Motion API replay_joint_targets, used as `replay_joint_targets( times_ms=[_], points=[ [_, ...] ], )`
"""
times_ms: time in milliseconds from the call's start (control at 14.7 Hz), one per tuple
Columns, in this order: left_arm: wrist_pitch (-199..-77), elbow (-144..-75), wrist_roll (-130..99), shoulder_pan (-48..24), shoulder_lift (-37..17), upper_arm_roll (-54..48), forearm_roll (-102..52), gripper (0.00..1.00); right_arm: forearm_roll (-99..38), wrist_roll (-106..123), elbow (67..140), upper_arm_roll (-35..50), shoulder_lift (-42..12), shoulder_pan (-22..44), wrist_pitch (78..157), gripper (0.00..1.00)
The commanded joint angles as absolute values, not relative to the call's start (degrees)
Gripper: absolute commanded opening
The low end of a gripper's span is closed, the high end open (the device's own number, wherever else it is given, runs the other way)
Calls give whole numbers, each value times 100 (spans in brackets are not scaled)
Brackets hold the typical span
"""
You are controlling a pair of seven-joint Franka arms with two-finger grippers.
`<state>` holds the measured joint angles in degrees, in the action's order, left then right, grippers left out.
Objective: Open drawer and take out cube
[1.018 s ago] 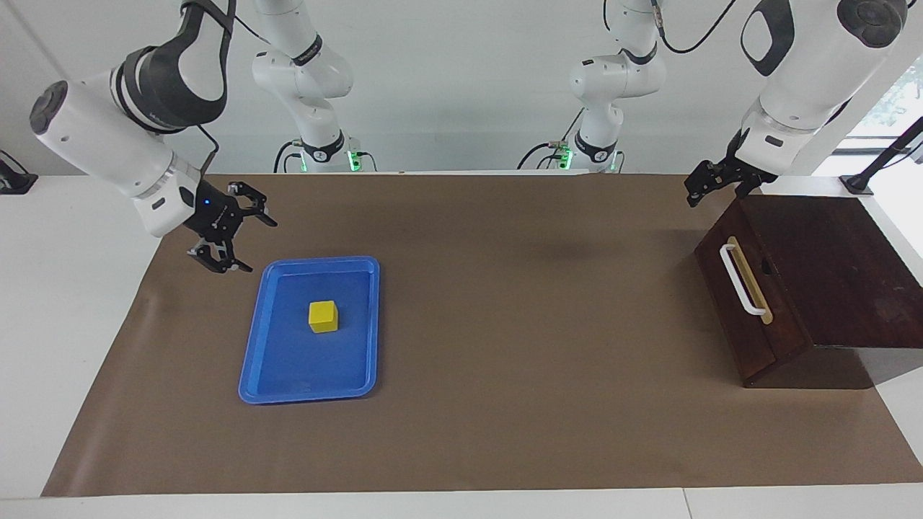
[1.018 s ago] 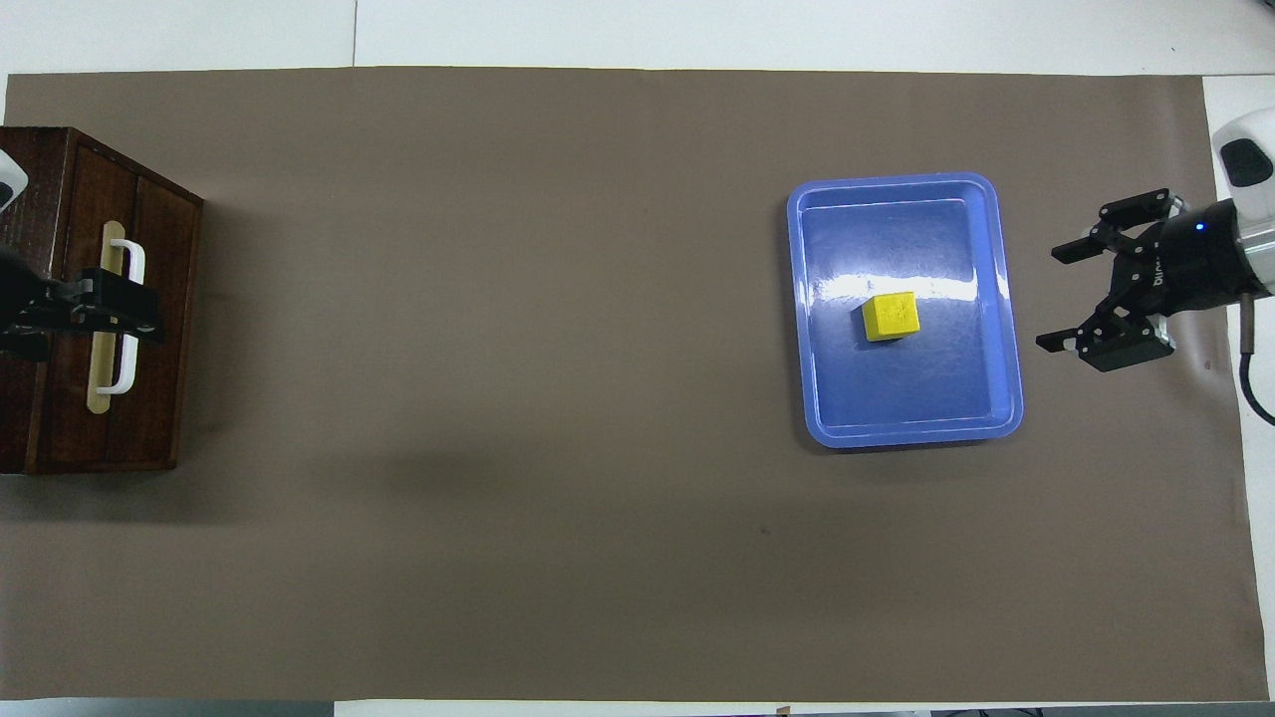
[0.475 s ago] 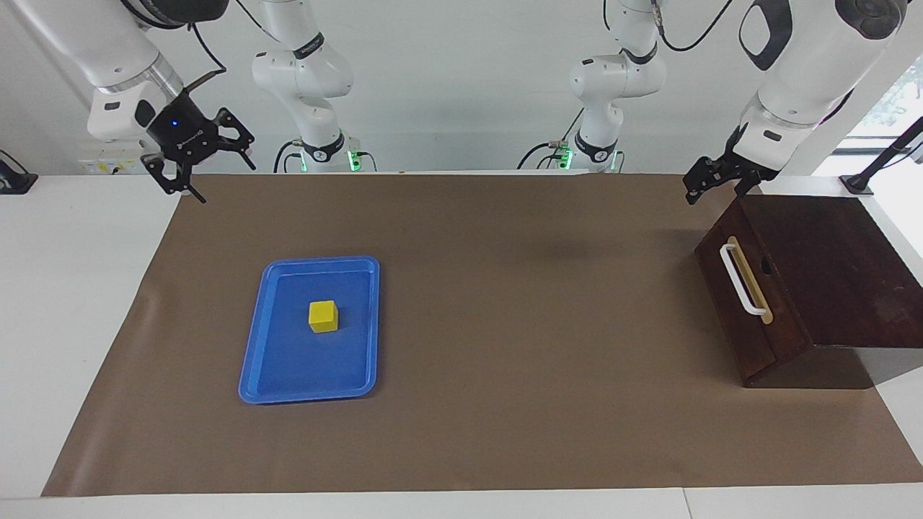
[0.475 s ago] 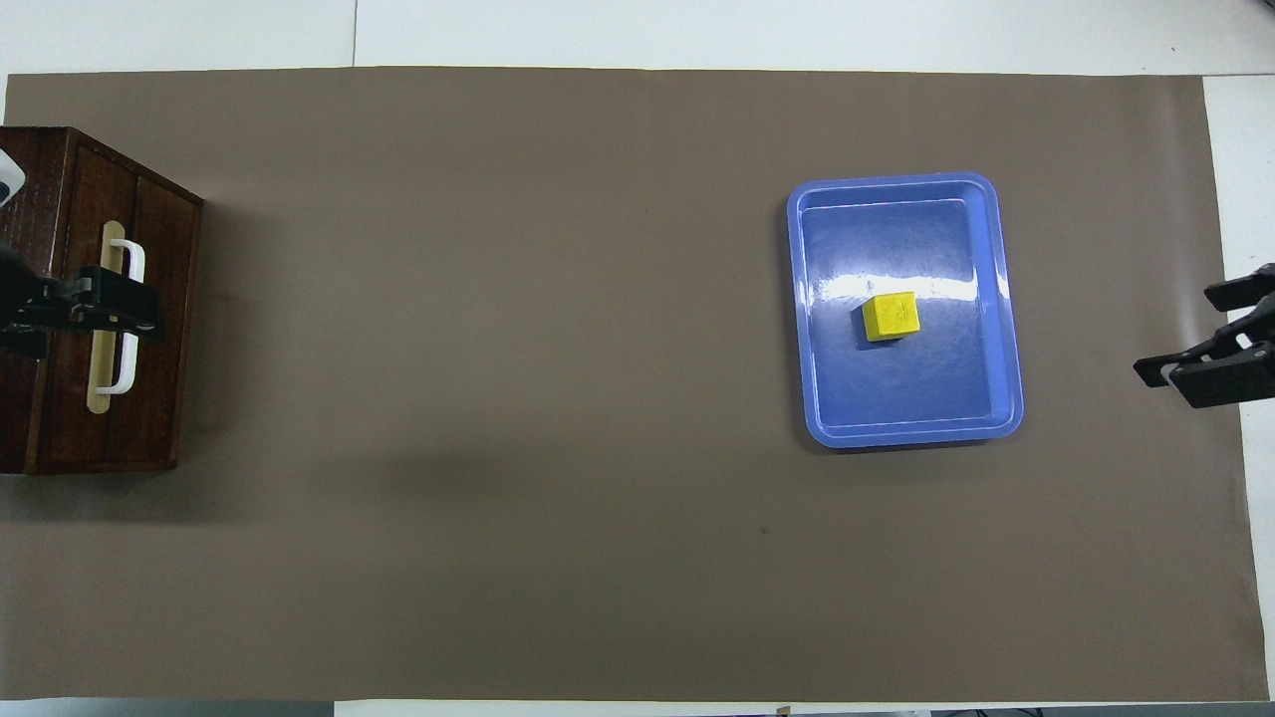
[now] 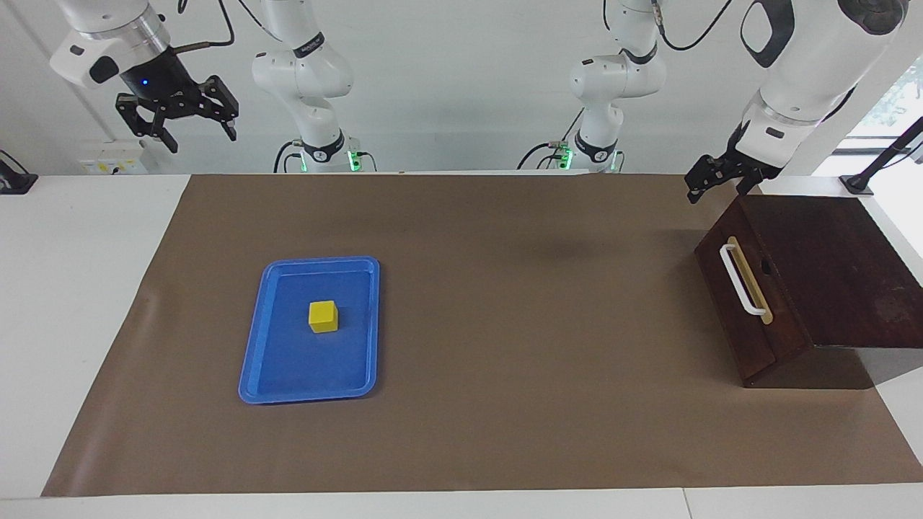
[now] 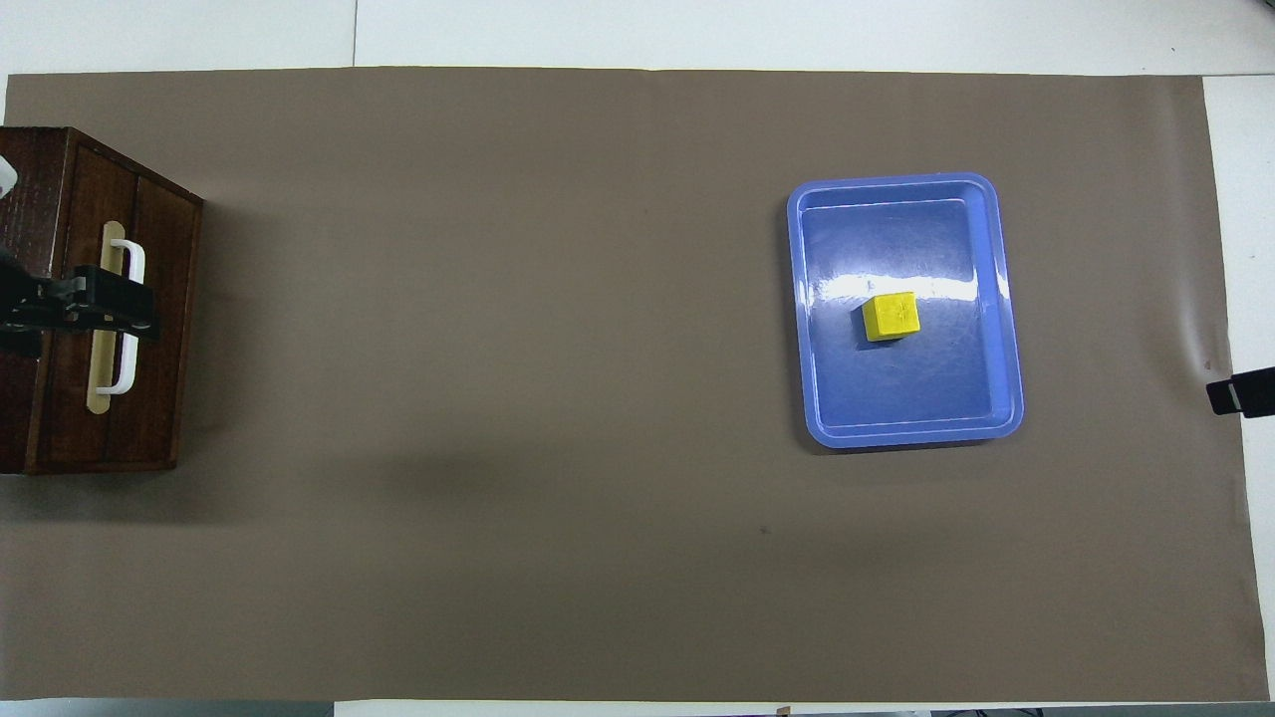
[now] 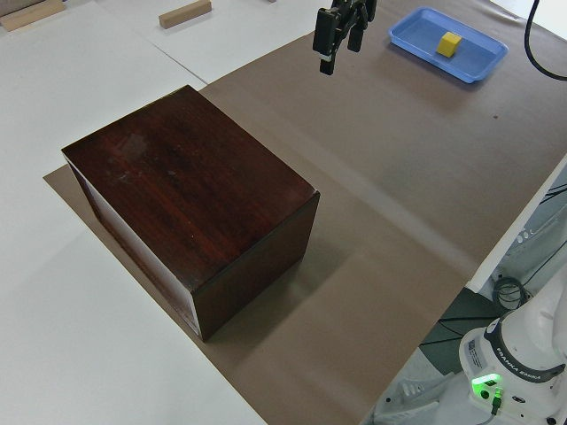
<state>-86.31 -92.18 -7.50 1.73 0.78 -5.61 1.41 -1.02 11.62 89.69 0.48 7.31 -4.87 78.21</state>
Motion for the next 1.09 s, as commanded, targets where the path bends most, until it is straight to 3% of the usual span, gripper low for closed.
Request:
replay_joint_targets(
  times_ms=[0,339,543,1018],
  points=[
    [-8631,-9211,-677,123,123,-501,53,100,166,905,9298,53,633,-448,8365,100],
    [-8727,-9229,-686,114,123,-501,53,100,282,1222,9369,-9,413,-483,8455,100],
    [-8745,-9211,-694,88,114,-501,44,100,45,1038,9116,-44,290,-466,8077,100],
    [-8947,-9229,-703,123,123,-501,-18,100,281,1055,9088,-26,272,-448,8402,100]
  ],
)
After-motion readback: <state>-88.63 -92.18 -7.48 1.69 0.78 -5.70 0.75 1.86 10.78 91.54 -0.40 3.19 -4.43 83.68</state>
